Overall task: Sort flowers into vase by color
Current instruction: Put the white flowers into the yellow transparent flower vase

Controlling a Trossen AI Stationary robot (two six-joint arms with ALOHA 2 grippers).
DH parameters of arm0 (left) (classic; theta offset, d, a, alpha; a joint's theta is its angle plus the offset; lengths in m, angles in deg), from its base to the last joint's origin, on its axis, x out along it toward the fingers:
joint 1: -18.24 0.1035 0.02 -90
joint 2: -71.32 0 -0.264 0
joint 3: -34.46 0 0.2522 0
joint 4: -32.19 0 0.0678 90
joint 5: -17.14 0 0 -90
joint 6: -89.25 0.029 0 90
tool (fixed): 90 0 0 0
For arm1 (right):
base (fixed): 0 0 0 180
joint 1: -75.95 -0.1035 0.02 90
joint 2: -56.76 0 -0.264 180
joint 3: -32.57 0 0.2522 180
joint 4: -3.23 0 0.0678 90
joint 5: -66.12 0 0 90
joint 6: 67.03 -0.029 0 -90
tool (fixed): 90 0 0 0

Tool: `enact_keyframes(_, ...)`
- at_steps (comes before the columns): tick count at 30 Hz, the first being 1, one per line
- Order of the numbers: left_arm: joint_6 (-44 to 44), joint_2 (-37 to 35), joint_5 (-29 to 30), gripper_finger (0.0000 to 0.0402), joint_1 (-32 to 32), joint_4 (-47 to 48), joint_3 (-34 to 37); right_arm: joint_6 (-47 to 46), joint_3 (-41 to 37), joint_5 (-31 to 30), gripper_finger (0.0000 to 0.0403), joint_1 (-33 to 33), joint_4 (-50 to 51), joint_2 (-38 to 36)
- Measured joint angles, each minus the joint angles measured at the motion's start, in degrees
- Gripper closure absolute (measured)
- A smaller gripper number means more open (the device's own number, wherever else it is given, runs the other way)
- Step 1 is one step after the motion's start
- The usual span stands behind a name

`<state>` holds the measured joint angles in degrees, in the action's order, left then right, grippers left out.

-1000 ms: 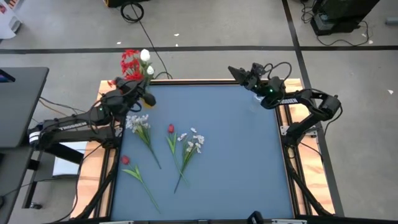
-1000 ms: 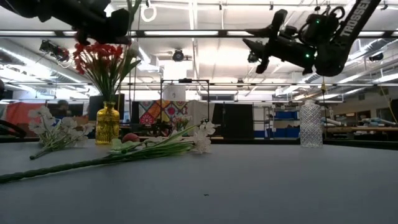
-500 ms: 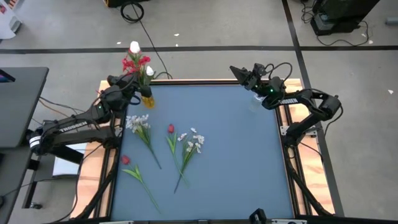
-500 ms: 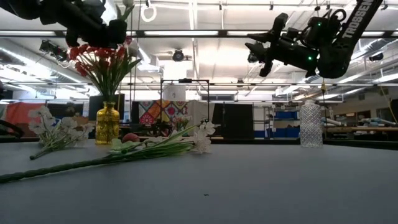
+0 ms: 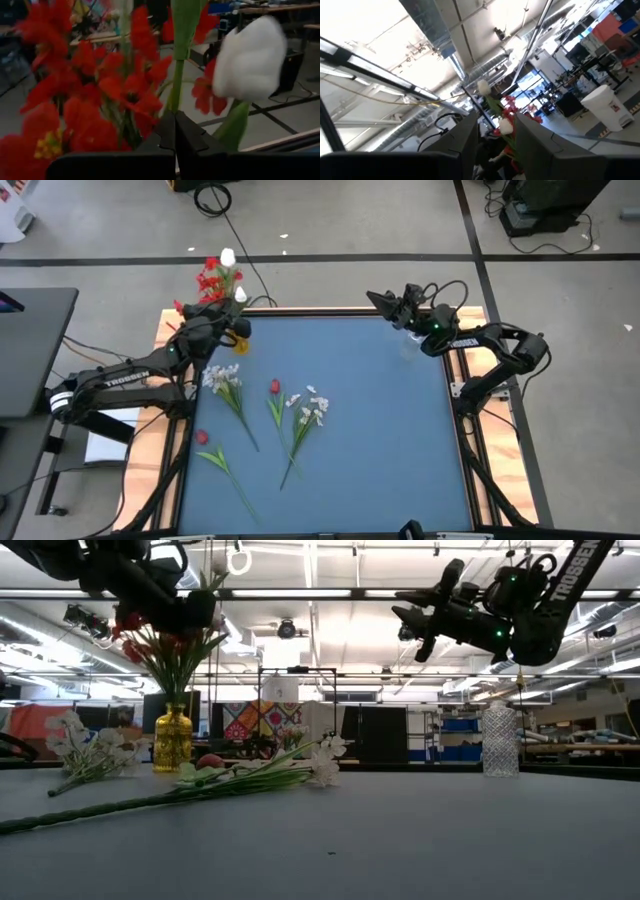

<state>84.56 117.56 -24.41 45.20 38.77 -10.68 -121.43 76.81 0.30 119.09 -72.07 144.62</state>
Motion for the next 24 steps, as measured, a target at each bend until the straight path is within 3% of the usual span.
enact_keyframes(11, -18.6, 0.0, 1.6, 0.0401, -0.2, 12.1, 0.0, 1.0, 0.0, 1.7, 0.0268, -0.8, 0.0, 0.0)
enact_keyframes(16, -27.7, 0.0, -1.8, 0.0401, -0.2, 20.1, 0.0, 2.0, 0.0, 4.0, 0.0268, -0.8, 0.0, 0.0)
enact_keyframes(24, -29.6, 0.0, -3.4, 0.0390, -0.2, 23.0, 0.0, 2.1, 0.0, 5.7, 0.0268, -0.8, 0.0, 0.0)
